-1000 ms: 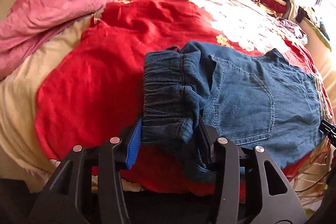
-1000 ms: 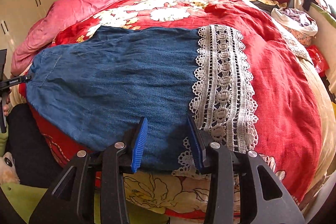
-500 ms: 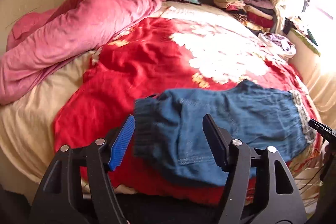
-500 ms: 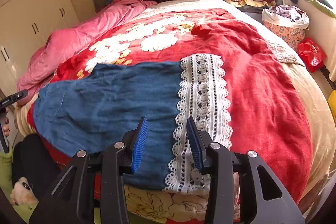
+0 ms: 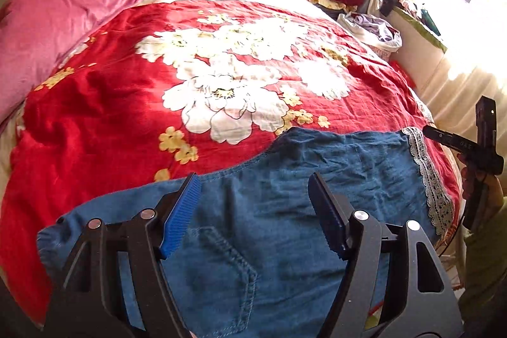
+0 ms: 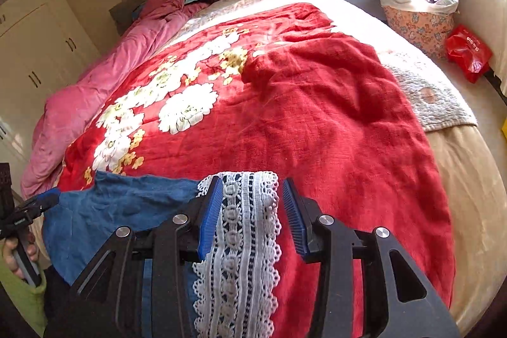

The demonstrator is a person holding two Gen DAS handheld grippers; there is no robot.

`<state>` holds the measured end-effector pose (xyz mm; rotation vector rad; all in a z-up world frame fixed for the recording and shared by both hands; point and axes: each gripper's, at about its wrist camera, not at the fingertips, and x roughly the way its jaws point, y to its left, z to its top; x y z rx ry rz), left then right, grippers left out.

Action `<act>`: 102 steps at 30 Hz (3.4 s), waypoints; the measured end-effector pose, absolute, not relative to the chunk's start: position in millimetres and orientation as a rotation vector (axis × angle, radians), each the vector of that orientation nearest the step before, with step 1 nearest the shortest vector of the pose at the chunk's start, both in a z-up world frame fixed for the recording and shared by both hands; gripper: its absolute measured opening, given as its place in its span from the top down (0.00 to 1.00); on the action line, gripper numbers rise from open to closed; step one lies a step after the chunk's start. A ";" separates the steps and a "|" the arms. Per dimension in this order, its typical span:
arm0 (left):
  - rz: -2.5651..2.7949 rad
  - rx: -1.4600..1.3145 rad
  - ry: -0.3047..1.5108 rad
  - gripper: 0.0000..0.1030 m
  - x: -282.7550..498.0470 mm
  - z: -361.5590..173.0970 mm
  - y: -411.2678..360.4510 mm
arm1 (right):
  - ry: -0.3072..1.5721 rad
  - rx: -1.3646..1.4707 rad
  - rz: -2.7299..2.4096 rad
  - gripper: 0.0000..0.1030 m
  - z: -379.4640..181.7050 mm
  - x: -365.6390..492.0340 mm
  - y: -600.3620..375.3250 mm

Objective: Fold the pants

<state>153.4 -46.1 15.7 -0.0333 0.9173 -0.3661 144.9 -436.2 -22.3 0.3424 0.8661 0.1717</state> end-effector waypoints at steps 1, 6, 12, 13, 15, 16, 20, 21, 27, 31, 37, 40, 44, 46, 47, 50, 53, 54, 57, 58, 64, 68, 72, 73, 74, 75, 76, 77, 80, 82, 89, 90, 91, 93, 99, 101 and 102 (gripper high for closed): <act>-0.376 -0.020 0.921 0.39 160.2 12.6 -53.8 | 0.888 0.337 0.182 0.62 -29.1 153.1 -435.7; -0.399 -0.003 0.972 0.39 190.8 -6.5 -73.2 | 0.952 0.339 0.238 0.62 -59.1 170.1 -425.6; -0.426 -0.025 1.024 0.39 215.2 -28.7 -82.0 | 0.911 0.314 0.286 0.78 -57.7 163.0 -420.6; -0.433 -0.043 1.031 0.45 217.4 -32.0 -83.0 | 0.893 0.299 0.295 0.79 -54.0 158.7 -418.1; -0.460 -0.086 1.057 0.82 218.7 -38.0 -85.5 | 0.845 0.289 0.323 0.81 -44.5 149.7 -416.0; -0.477 -0.103 1.064 0.89 217.0 -40.3 -88.3 | 0.820 0.288 0.336 0.81 -39.2 145.1 -415.5; -0.458 -0.057 1.023 0.93 210.3 -32.5 -94.2 | 0.739 0.229 0.302 0.84 -12.6 130.4 -415.6; -0.455 -0.068 1.007 0.93 211.0 -27.2 -91.3 | 0.714 0.221 0.289 0.84 -5.6 128.1 -418.3; -0.397 0.048 0.979 0.95 216.3 -33.0 -105.4 | 0.801 0.097 0.187 0.84 -28.0 153.9 -410.8; -0.394 0.030 0.990 0.92 218.4 -48.5 -102.4 | 0.878 0.099 0.160 0.82 -55.7 163.5 -410.2; -0.380 0.033 0.963 0.75 211.4 -42.3 -97.7 | 0.850 0.068 0.066 0.57 -49.3 156.6 -411.2; -0.377 0.020 0.925 0.65 195.1 -27.9 -87.6 | 0.778 0.129 0.044 0.53 -29.4 133.3 -423.4; -0.368 0.018 0.890 0.57 166.9 -17.1 -74.8 | 0.704 0.101 0.039 0.46 -11.8 85.8 -420.6; -0.378 0.010 0.875 0.53 149.6 -14.5 -70.3 | 0.692 0.091 0.055 0.46 -9.4 63.2 -412.7; -0.376 0.008 0.867 0.50 140.6 -13.8 -68.3 | 0.686 0.083 0.067 0.46 -8.4 53.3 -406.3; -0.383 -0.003 0.859 0.43 116.5 -15.7 -64.1 | 0.675 0.072 0.106 0.46 -11.5 27.9 -385.2; -0.323 0.032 0.853 0.35 98.3 -20.3 -49.4 | 0.707 0.020 0.148 0.46 -19.9 15.5 -355.7; -0.281 0.038 0.860 0.33 96.9 -22.1 -41.9 | 0.716 0.006 0.163 0.46 -22.7 12.3 -346.5; -0.198 -0.017 0.906 0.31 102.0 -29.8 -12.9 | 0.742 -0.010 0.206 0.46 -29.1 12.6 -327.5; -0.178 -0.034 0.916 0.31 103.2 -31.3 -4.8 | 0.753 -0.014 0.203 0.46 -30.8 14.5 -324.8; -0.204 -0.073 0.950 0.31 103.5 -39.1 8.9 | 0.878 0.012 0.131 0.46 -53.1 20.2 -339.3; -0.211 -0.077 0.956 0.31 105.3 -40.7 8.1 | 0.889 0.028 0.117 0.46 -56.2 15.5 -347.2; -0.217 -0.084 0.956 0.31 105.6 -41.0 10.6 | 0.888 0.072 0.103 0.46 -61.1 13.6 -355.2; -0.215 -0.079 0.956 0.31 105.5 -41.1 9.8 | 0.889 0.065 0.098 0.46 -62.1 13.4 -353.7; -0.213 -0.074 0.956 0.31 105.4 -41.1 9.0 | 0.889 0.055 0.094 0.46 -62.4 13.7 -352.0; -0.213 -0.071 0.955 0.30 104.9 -40.9 8.5 | 0.889 0.052 0.091 0.46 -62.0 14.5 -351.1; -0.213 -0.069 0.953 0.30 104.4 -40.5 8.2 | 0.890 0.056 0.092 0.46 -61.3 14.8 -351.6; -0.212 -0.067 0.952 0.30 104.1 -40.4 7.9 | 0.891 0.066 0.095 0.46 -60.5 14.8 -352.7; -0.212 -0.059 0.952 0.28 104.1 -40.3 6.0 | 0.893 0.099 0.102 0.46 -57.0 15.4 -356.8; -0.211 -0.052 0.953 0.28 104.1 -40.3 4.7 | 0.893 0.106 0.101 0.46 -54.2 15.6 -357.3; -0.198 -0.030 0.937 0.23 98.9 -34.7 1.2 | 0.777 0.103 0.103 0.34 -22.9 2.8 -356.3; -0.194 -0.022 0.935 0.23 97.3 -33.8 0.2 | 0.762 0.107 0.103 0.34 -18.3 1.2 -357.3; -0.188 -0.013 0.934 0.22 95.5 -32.6 -0.7 | 0.751 0.108 0.100 0.34 -14.5 -0.1 -358.0; -0.184 -0.007 0.933 0.22 92.8 -30.4 -1.4 | 0.732 0.105 0.094 0.30 -7.6 -1.6 -358.9; -0.194 -0.005 0.927 0.19 82.1 -21.8 -5.5 | 0.700 0.096 0.102 0.30 2.0 -5.3 -354.8; -0.207 -0.005 0.929 0.19 78.6 -19.8 -9.8 | 0.696 0.096 0.104 0.30 3.2 -6.1 -353.9; -0.212 0.000 0.927 0.18 76.9 -18.4 -12.7 | 0.693 0.096 0.105 0.29 3.5 -7.3 -352.6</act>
